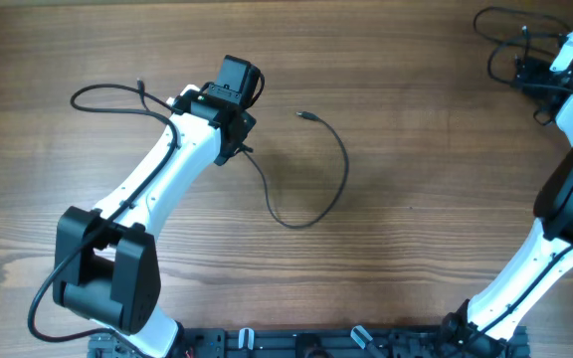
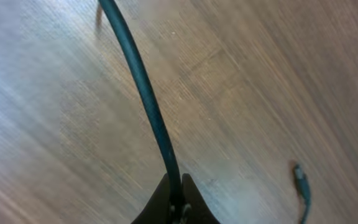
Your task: Untangle cables
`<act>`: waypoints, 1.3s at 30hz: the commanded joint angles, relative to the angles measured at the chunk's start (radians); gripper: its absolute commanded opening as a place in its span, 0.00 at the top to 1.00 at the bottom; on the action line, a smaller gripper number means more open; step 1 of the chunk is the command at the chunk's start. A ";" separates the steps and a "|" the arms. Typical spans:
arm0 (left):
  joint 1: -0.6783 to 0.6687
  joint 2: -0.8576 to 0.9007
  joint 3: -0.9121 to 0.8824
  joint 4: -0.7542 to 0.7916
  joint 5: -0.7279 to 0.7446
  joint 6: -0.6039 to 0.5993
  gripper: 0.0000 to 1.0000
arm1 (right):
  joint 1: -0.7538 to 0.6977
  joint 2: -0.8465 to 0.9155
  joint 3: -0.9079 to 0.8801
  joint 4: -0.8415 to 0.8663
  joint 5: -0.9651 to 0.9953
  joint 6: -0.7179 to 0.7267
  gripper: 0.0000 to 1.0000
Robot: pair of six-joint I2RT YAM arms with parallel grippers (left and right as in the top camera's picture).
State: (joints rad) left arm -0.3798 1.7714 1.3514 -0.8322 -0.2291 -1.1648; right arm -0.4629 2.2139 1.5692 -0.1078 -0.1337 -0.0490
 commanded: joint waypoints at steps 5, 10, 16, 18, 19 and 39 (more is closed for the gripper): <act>-0.174 0.011 0.003 0.352 0.530 0.570 0.96 | 0.034 -0.402 0.014 -0.347 -0.478 0.339 0.00; -0.195 -0.051 0.003 0.116 1.105 1.228 0.96 | 0.034 -0.422 -0.004 -0.589 -0.470 0.332 0.00; -0.106 -0.094 0.003 -0.211 0.882 1.534 0.66 | 0.174 -0.422 -0.026 -0.775 -0.470 0.291 0.00; -0.106 -0.065 0.003 -0.185 0.728 1.437 0.00 | 0.285 -0.422 -0.027 -0.787 -0.411 0.288 0.00; -0.105 -0.064 0.003 -0.185 0.643 1.407 0.00 | 0.356 -0.420 -0.027 -0.788 -0.360 0.304 0.00; 0.430 -0.064 0.003 -0.002 0.460 0.447 0.00 | 0.904 -0.108 -0.027 -0.607 0.168 0.554 0.00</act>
State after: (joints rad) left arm 0.0479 1.7020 1.3529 -0.8314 0.2119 -0.7025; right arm 0.4049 2.0598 1.5494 -0.7174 -0.0544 0.4484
